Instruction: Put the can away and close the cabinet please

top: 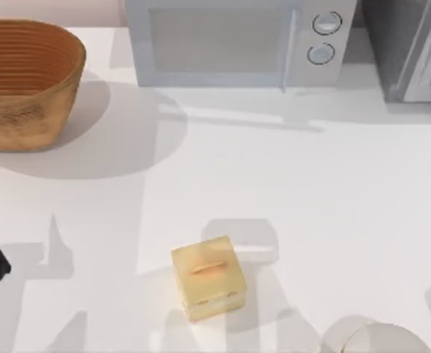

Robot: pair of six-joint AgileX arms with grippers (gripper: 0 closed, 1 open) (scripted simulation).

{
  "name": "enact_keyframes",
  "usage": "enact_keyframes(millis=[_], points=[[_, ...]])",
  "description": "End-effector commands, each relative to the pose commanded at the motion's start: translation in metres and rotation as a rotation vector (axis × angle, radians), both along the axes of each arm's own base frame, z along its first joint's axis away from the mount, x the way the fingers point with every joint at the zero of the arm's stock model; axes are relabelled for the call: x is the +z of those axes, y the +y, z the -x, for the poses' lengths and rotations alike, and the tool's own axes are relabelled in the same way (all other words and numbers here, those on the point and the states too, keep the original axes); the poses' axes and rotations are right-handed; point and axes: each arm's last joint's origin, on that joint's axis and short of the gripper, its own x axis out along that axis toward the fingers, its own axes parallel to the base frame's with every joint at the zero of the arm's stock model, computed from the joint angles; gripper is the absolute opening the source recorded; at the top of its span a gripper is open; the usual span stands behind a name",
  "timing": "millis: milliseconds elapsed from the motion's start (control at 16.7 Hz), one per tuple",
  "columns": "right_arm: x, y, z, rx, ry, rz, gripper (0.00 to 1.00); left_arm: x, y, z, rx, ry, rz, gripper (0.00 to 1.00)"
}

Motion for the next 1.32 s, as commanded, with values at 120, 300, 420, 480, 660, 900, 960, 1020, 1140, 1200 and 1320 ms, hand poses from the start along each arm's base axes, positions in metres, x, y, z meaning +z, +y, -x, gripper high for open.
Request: enact_keyframes(millis=[120, 300, 420, 480, 660, 900, 960, 1020, 1140, 1200, 1320], points=[[-0.004, 0.009, -0.02, 0.003, 0.016, -0.024, 1.0, 0.0, 0.0, 0.0, 0.0, 0.0, 0.0, 1.0], [-0.009, 0.041, -0.059, 0.014, 0.044, -0.047, 1.0, 0.0, 0.0, 0.0, 0.0, 0.0, 0.0, 1.0], [-0.011, 0.076, -0.085, 0.019, 0.061, -0.043, 1.0, 0.0, 0.0, 0.0, 0.0, 0.0, 0.0, 1.0], [-0.011, 0.098, -0.095, 0.02, 0.068, -0.036, 1.0, 0.0, 0.0, 0.0, 0.0, 0.0, 0.0, 1.0], [-0.012, 0.169, -0.111, 0.019, 0.078, -0.003, 1.0, 0.0, 0.0, 0.0, 0.0, 0.0, 0.0, 1.0], [-0.009, 0.251, -0.097, 0.008, 0.059, 0.034, 1.0, 0.0, 0.0, 0.0, 0.0, 0.0, 0.0, 1.0], [-0.008, 0.265, -0.089, 0.005, 0.049, 0.038, 1.0, 0.0, 0.0, 0.0, 0.0, 0.0, 0.0, 1.0], [-0.006, 0.276, -0.082, 0.003, 0.037, 0.038, 1.0, 0.0, 0.0, 0.0, 0.0, 0.0, 0.0, 1.0], [-0.001, 0.29, -0.067, 0.0, 0.01, 0.031, 1.0, 0.0, 0.0, 0.0, 0.0, 0.0, 0.0, 1.0], [0.001, 0.294, -0.062, -0.001, -0.001, 0.026, 1.0, 0.0, 0.0, 0.0, 0.0, 0.0, 0.0, 1.0], [0.003, 0.296, -0.058, -0.002, -0.011, 0.021, 1.0, 0.0, 0.0, 0.0, 0.0, 0.0, 0.0, 1.0]])
